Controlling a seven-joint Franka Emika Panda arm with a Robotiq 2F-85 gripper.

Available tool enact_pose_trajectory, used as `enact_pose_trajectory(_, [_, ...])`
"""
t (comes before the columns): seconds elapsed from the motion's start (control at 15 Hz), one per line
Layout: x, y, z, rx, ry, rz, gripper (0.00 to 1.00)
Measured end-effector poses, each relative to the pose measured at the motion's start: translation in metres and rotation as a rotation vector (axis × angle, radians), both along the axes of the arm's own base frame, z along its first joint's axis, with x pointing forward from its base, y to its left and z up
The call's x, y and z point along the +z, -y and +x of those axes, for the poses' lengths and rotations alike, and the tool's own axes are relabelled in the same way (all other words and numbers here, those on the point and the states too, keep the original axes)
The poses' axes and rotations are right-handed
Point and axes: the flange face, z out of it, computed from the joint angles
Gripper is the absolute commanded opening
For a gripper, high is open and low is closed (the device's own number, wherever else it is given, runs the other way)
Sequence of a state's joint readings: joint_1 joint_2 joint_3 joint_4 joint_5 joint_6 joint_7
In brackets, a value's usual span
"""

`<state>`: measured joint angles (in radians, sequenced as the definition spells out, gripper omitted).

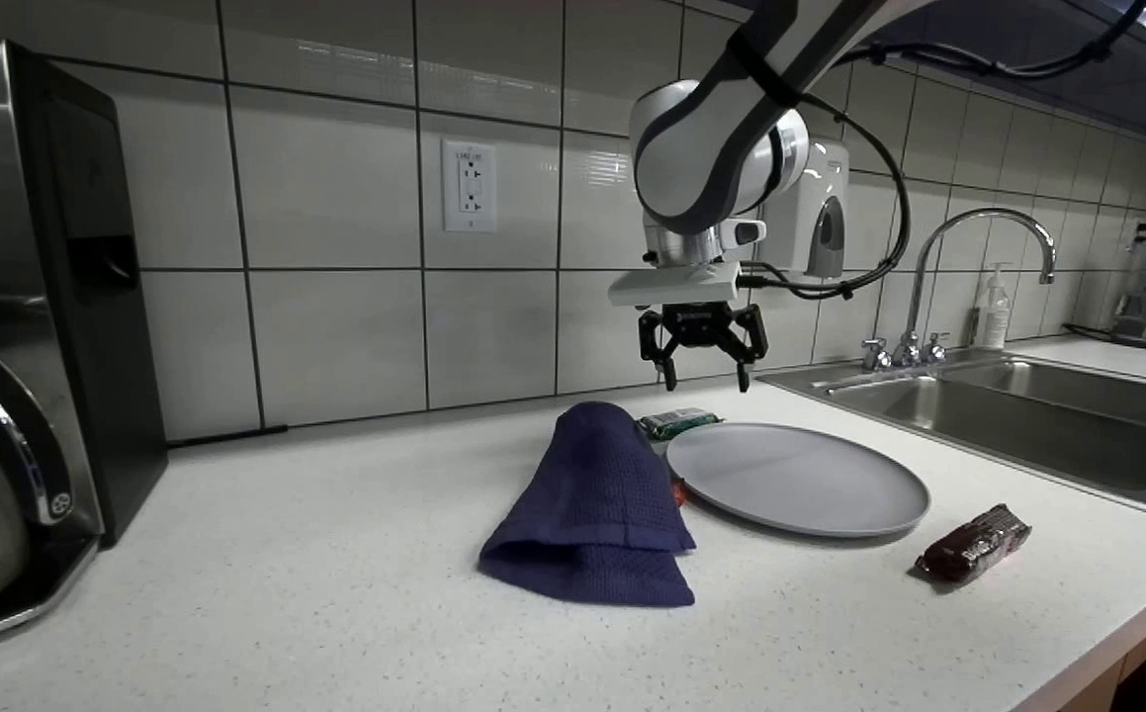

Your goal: Move the towel to the counter, then place the snacks onto it

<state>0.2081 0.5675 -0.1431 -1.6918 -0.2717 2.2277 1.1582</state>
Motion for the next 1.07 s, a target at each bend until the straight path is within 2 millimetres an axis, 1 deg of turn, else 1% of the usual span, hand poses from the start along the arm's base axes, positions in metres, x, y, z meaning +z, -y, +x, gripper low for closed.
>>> enact_pose_trajectory(0.67, [-0.011, -0.008, 0.023, -0.153, 0.031, 0.060, 1.00])
enact_pose_trajectory(1.07, [-0.022, -0.001, 0.031, -0.211, 0.030, 0.070, 1.00])
